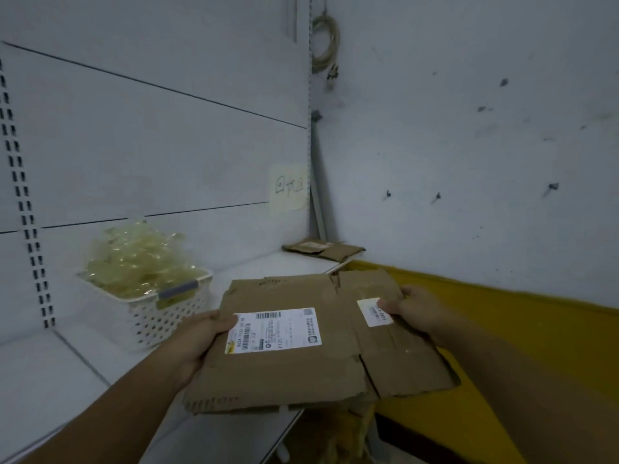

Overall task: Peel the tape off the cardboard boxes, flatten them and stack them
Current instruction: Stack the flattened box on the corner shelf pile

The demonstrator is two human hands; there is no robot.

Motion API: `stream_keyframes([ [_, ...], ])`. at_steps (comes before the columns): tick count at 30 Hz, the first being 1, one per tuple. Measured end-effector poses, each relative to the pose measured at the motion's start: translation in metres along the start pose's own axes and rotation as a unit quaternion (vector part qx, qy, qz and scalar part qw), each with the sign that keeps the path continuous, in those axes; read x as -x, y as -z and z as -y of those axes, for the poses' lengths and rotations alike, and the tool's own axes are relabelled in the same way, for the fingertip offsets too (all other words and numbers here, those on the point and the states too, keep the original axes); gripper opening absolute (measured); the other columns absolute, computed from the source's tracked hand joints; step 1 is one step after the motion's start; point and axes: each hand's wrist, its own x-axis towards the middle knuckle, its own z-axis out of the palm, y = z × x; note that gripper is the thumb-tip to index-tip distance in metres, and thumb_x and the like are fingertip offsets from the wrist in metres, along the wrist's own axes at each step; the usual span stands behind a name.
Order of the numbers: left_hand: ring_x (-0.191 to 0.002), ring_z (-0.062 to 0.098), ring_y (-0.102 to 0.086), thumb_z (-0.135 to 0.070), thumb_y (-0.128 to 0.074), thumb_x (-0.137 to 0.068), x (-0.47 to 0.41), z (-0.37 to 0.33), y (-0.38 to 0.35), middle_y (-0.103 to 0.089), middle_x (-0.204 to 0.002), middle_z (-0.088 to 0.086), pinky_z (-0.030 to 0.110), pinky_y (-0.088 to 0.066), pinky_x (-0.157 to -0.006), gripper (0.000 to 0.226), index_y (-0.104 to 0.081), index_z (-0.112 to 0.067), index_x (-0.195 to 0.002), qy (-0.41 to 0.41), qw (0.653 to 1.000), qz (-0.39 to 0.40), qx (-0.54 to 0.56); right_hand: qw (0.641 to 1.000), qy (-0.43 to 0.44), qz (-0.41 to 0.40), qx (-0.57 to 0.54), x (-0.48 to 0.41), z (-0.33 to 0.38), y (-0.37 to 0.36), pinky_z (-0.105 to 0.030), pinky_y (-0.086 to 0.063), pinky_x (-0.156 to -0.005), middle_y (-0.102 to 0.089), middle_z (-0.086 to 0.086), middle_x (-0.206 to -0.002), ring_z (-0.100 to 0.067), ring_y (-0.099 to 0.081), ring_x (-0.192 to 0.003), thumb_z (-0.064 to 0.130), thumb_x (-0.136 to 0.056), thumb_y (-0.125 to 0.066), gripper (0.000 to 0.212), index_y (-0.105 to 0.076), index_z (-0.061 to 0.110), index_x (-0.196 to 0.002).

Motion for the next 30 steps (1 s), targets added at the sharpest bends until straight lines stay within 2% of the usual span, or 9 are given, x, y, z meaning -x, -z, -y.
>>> stream_keyframes([
  [3, -0.072, 0.037, -0.071, -0.006, -0.056, -0.09, -0.052, 0.007, -0.018, -0.071, -0.089, 0.027, 0.04, -0.057, -0.053, 0.017, -0.061, 0.003, -0.103, 0.009, 0.999, 0.03, 0.013, 0.999, 0.001, -0.034, 0.0, -0.034, -0.007, 0.01, -0.029, -0.049, -0.063, -0.065, 0.001, -0.087, -0.018, -0.064, -0.083, 0.027, -0.084, -0.066, 0.021, -0.057, 0.019, -0.102],
  [7, -0.083, 0.039, -0.069, -0.016, -0.065, -0.084, -0.119, 0.008, -0.057, -0.072, -0.09, 0.026, 0.049, -0.054, -0.081, 0.029, -0.065, 0.002, -0.106, 0.014, 0.999, 0.048, 0.001, 0.997, -0.014, -0.065, -0.032, -0.076, -0.018, 0.033, -0.031, -0.051, -0.063, -0.07, -0.006, -0.091, -0.022, -0.066, -0.083, 0.023, -0.087, -0.063, 0.025, -0.06, 0.013, -0.11],
  [10, -0.072, 0.035, -0.068, -0.032, -0.057, -0.088, -0.155, 0.009, -0.085, -0.072, -0.091, 0.022, 0.036, -0.056, -0.066, 0.041, -0.065, 0.001, -0.111, 0.04, 0.995, 0.059, 0.063, 0.992, -0.013, -0.107, -0.069, -0.107, -0.034, 0.048, -0.032, -0.051, -0.061, -0.07, -0.009, -0.094, -0.025, -0.067, -0.082, 0.019, -0.087, -0.063, 0.027, -0.058, 0.012, -0.112],
  [13, -0.08, 0.042, -0.069, -0.059, -0.049, -0.082, -0.178, 0.016, -0.109, -0.068, -0.105, 0.026, 0.045, -0.057, -0.061, 0.063, -0.067, -0.004, -0.106, 0.132, 0.954, 0.114, 0.242, 0.986, -0.03, -0.134, -0.093, -0.139, -0.054, 0.056, -0.03, -0.047, -0.054, -0.068, -0.007, -0.088, -0.024, -0.066, -0.076, 0.02, -0.087, -0.063, 0.026, -0.057, 0.011, -0.111],
  [19, -0.114, 0.041, -0.058, -0.079, -0.041, -0.072, -0.222, 0.019, -0.167, -0.06, -0.126, 0.021, 0.054, -0.043, -0.097, 0.087, -0.066, -0.009, -0.116, 0.077, 0.908, 0.198, 0.362, 0.979, -0.028, -0.123, -0.161, -0.219, -0.072, 0.074, -0.033, -0.05, -0.056, -0.069, -0.01, -0.084, -0.029, -0.066, -0.075, 0.02, -0.09, -0.058, 0.013, -0.059, 0.012, -0.101],
  [23, -0.108, 0.037, -0.063, -0.074, -0.047, -0.074, -0.252, 0.006, -0.214, -0.065, -0.119, 0.018, 0.051, -0.051, -0.089, 0.082, -0.058, -0.009, -0.122, -0.012, 0.899, 0.067, 0.432, 0.97, -0.037, -0.101, -0.216, -0.275, -0.077, 0.075, -0.033, -0.048, -0.055, -0.066, -0.01, -0.081, -0.027, -0.064, -0.074, 0.017, -0.092, -0.056, 0.007, -0.057, 0.011, -0.095],
  [25, -0.105, 0.033, -0.065, -0.068, -0.05, -0.077, -0.263, -0.001, -0.225, -0.068, -0.115, 0.015, 0.048, -0.054, -0.086, 0.072, -0.059, -0.011, -0.121, -0.059, 0.915, 0.021, 0.398, 0.969, -0.038, -0.084, -0.231, -0.301, -0.077, 0.068, -0.034, -0.049, -0.057, -0.066, -0.01, -0.083, -0.026, -0.063, -0.075, 0.016, -0.092, -0.054, 0.008, -0.058, 0.01, -0.096],
  [28, -0.102, 0.028, -0.067, -0.039, -0.061, -0.082, -0.277, -0.002, -0.232, -0.071, -0.11, 0.009, 0.045, -0.055, -0.085, 0.045, -0.06, -0.017, -0.121, -0.107, 0.955, -0.031, 0.274, 0.968, -0.026, -0.062, -0.24, -0.335, -0.074, 0.048, -0.046, -0.054, -0.076, -0.067, -0.013, -0.09, -0.03, -0.064, -0.081, 0.017, -0.093, -0.052, 0.013, -0.059, 0.008, -0.098],
  [30, -0.102, 0.029, -0.067, -0.012, -0.064, -0.082, -0.29, 0.001, -0.23, -0.07, -0.112, 0.007, 0.048, -0.053, -0.088, 0.043, -0.058, -0.021, -0.123, -0.124, 0.963, -0.081, 0.227, 0.976, -0.027, -0.045, -0.212, -0.352, -0.072, 0.029, -0.049, -0.052, -0.085, -0.065, -0.019, -0.096, -0.035, -0.063, -0.086, 0.018, -0.091, -0.052, 0.019, -0.058, 0.003, -0.1],
])
